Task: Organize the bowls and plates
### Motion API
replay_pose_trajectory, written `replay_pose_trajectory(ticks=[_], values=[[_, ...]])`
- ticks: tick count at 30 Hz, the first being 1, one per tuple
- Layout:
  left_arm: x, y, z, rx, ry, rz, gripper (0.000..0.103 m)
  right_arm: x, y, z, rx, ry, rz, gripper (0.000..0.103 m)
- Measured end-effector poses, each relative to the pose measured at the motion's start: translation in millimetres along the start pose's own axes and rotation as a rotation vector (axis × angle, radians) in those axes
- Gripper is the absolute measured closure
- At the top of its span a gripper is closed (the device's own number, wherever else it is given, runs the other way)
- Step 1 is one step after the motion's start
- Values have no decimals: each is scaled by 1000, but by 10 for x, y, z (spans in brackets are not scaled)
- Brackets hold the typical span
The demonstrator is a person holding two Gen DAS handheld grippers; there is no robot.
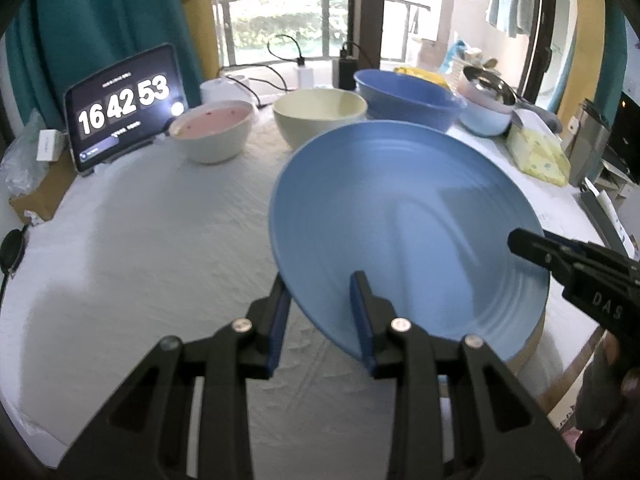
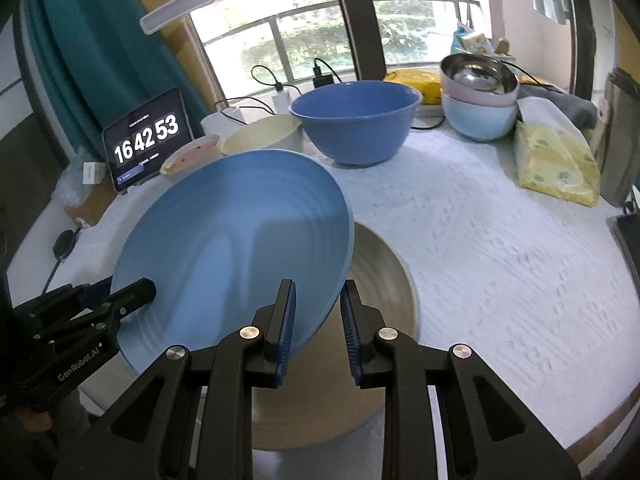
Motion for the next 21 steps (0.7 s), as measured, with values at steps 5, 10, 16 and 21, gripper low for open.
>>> replay_pose_trajectory(ticks=[5, 10, 16, 21], values=[[-59, -93, -39, 35, -8, -19, 70, -91, -33, -76, 24, -13, -17, 78], [-138, -159, -79, 59, -24, -46, 70, -175, -32, -114, 34, -31, -35, 78], [-187, -199, -119, 81, -44, -58, 69, -247, -57, -154, 50, -44, -53, 78], [-190, -202, -139, 84, -56, -62, 68, -245, -52, -158, 55, -47, -58, 78]])
Point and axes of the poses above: each gripper's, at about its wrist camera, not at the fingertips, and y roughly against the way its jaws point, x to its left, z to its top, the point moved 6 cm from there along -y, roughly the way its jaws point, and after that the axes turned 10 degrees about -z, right-handed, at the moved point
